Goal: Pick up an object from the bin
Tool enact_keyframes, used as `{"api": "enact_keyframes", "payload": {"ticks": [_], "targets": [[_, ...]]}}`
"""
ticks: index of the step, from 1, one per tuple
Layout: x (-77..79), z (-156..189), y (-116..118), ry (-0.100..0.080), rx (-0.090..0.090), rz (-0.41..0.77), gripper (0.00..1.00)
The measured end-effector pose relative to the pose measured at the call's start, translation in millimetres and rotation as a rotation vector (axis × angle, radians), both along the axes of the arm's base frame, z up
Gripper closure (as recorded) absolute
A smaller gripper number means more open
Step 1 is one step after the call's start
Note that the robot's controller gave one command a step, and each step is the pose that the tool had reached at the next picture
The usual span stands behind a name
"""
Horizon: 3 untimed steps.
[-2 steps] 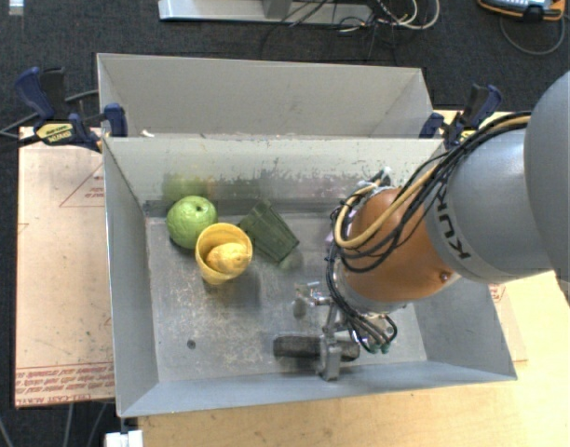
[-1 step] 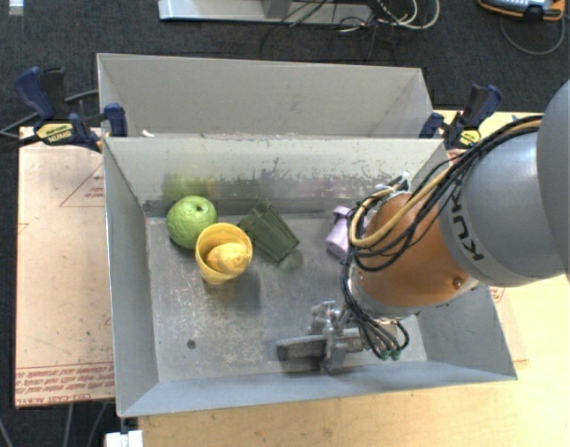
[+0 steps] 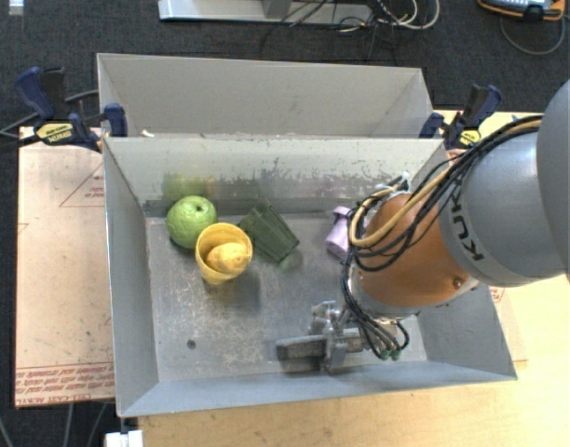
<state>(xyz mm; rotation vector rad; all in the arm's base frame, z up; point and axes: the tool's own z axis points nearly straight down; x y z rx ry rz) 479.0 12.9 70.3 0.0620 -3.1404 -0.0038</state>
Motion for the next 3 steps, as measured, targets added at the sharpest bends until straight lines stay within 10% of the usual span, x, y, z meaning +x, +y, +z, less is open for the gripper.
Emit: {"api": "enact_keyframes", "payload": {"ticks": [2, 3], "targets": [[-3.2, 24, 0, 0.011, 0.0, 0.0, 1.0], [-0.1, 114, 1, 0.0, 0.0, 0.001, 1.0]]}}
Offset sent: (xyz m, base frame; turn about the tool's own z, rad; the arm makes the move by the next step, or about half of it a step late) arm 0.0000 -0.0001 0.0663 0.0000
